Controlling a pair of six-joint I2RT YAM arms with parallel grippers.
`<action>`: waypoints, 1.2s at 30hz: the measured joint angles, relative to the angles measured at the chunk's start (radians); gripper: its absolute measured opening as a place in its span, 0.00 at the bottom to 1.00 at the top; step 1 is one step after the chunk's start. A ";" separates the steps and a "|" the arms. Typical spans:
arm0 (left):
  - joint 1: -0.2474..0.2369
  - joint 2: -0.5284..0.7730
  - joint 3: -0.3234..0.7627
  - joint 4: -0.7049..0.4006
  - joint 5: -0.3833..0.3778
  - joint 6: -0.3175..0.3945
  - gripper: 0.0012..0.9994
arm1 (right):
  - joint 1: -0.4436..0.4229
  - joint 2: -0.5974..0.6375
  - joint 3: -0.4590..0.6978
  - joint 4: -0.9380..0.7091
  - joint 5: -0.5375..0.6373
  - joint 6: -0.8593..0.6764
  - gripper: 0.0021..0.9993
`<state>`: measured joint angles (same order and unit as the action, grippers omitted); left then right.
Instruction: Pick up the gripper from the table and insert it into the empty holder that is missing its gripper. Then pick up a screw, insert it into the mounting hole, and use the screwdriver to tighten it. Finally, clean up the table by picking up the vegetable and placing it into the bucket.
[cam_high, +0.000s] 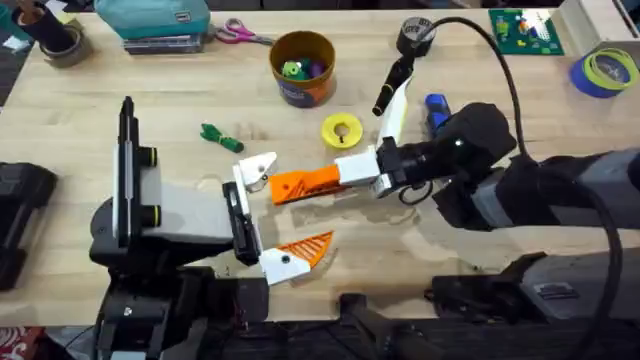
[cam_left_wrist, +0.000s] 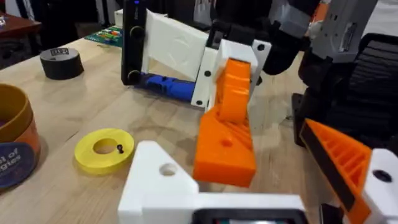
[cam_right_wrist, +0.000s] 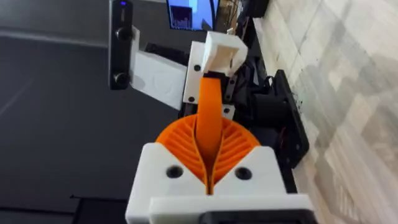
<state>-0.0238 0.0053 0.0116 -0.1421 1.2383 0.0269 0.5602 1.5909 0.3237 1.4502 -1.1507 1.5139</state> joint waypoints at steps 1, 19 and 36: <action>0.000 0.000 0.000 0.000 0.000 0.000 0.99 | 0.000 0.000 0.000 0.000 0.003 0.000 0.01; 0.000 0.000 0.000 0.000 0.000 0.000 0.99 | 0.000 0.033 0.000 -0.017 0.028 0.000 0.01; 0.000 0.000 0.000 0.000 0.000 0.000 0.99 | 0.013 0.041 0.000 0.014 0.029 -0.011 0.01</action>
<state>-0.0238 0.0051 0.0116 -0.1421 1.2381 0.0269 0.5732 1.6319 0.3241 1.4639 -1.1221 1.5027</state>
